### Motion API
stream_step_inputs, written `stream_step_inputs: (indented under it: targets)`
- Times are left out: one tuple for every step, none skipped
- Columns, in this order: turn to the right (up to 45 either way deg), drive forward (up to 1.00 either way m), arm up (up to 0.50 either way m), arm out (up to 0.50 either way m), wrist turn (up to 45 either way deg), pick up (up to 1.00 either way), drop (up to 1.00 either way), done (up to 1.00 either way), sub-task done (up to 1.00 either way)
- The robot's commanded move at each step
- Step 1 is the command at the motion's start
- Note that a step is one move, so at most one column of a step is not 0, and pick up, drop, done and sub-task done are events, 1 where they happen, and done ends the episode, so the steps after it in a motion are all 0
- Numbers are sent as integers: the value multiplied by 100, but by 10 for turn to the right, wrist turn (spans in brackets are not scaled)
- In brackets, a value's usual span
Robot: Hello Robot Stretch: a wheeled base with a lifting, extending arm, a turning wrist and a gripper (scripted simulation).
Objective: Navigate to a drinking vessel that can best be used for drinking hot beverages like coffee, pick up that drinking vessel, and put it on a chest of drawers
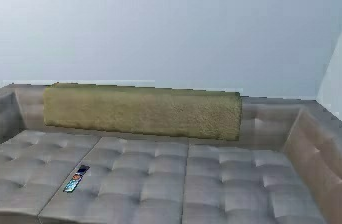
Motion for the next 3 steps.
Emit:
stream_step_inputs:
  targets:
    - [0, 5, 0, 0, 0, 0, 0, 0, 0]
    - [-450, 0, 0, 0, 0, 0, 0, 0, 0]
    - [-450, 0, 0, 0, 0, 0, 0, 0, 0]
